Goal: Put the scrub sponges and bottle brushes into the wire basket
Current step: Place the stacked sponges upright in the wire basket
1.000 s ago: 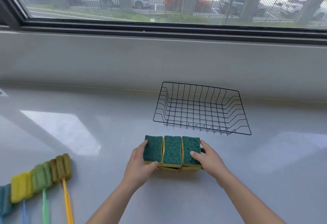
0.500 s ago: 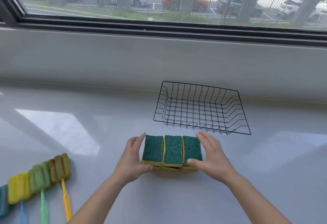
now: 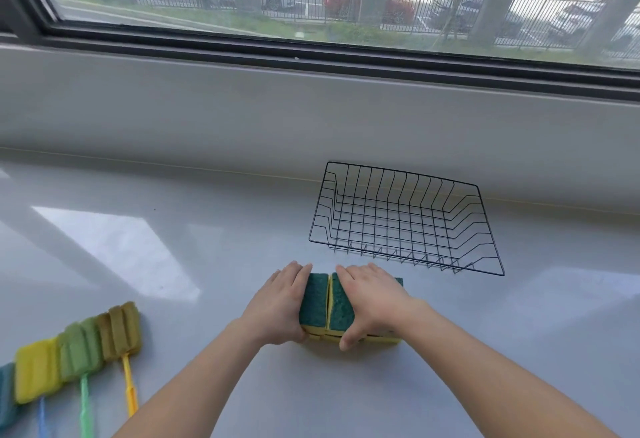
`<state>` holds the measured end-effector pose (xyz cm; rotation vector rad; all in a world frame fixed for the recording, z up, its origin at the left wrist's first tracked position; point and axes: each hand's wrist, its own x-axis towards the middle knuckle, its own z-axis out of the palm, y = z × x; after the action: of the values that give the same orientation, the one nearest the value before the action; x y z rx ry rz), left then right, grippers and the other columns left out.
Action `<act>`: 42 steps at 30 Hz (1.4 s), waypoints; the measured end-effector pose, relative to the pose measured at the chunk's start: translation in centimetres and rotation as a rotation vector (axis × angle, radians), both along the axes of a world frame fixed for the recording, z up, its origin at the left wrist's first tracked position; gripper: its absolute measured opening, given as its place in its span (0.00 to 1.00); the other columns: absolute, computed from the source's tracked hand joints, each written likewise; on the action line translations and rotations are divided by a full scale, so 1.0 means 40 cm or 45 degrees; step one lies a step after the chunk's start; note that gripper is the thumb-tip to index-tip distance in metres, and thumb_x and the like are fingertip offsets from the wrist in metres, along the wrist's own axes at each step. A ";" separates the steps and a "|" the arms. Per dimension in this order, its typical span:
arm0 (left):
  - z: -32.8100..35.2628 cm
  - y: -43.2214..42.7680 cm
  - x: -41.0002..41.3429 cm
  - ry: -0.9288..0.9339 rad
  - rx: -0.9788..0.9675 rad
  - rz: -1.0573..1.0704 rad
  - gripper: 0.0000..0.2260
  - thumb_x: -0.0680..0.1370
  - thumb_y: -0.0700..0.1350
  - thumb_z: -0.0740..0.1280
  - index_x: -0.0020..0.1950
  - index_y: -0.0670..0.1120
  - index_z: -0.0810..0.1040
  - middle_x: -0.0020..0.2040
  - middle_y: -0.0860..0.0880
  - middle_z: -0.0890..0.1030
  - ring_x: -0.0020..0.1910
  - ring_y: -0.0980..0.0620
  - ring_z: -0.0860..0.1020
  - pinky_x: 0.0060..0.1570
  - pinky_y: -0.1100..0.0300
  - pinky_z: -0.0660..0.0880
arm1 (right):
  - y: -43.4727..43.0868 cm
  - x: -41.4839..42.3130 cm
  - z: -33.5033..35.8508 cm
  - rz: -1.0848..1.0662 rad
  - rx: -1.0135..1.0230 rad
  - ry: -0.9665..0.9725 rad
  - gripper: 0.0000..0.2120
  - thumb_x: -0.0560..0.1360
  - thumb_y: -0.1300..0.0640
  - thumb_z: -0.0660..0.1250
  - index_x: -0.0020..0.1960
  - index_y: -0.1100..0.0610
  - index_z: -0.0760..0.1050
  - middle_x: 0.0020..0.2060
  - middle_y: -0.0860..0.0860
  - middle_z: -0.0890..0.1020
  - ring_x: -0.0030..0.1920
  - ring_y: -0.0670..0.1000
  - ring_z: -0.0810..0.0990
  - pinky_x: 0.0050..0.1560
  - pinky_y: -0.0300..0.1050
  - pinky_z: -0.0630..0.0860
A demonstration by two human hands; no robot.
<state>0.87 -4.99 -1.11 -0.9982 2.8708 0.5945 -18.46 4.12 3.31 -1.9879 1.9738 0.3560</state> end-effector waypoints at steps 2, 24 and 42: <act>-0.009 -0.006 -0.001 0.035 -0.010 -0.030 0.48 0.59 0.58 0.75 0.74 0.48 0.57 0.66 0.51 0.64 0.65 0.50 0.66 0.64 0.59 0.68 | -0.005 0.011 -0.013 0.034 -0.022 0.048 0.58 0.54 0.30 0.77 0.73 0.59 0.61 0.64 0.54 0.74 0.63 0.57 0.72 0.71 0.52 0.66; -0.012 0.011 0.023 0.203 0.241 0.135 0.40 0.60 0.55 0.71 0.69 0.51 0.63 0.58 0.53 0.70 0.55 0.52 0.72 0.51 0.58 0.73 | -0.019 0.053 -0.045 0.093 -0.157 0.131 0.33 0.62 0.43 0.74 0.60 0.59 0.69 0.50 0.55 0.79 0.53 0.57 0.78 0.78 0.56 0.58; 0.208 -0.043 -0.004 0.378 -0.029 0.139 0.40 0.58 0.55 0.74 0.68 0.52 0.65 0.56 0.53 0.71 0.53 0.50 0.72 0.48 0.56 0.73 | 0.006 -0.036 0.129 -0.084 -0.473 -0.010 0.38 0.60 0.40 0.75 0.65 0.53 0.66 0.56 0.51 0.76 0.54 0.55 0.73 0.58 0.49 0.71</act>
<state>0.69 -6.72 7.21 -1.1679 3.0963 0.7818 -19.88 4.34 8.47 -2.1218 2.2243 -0.0400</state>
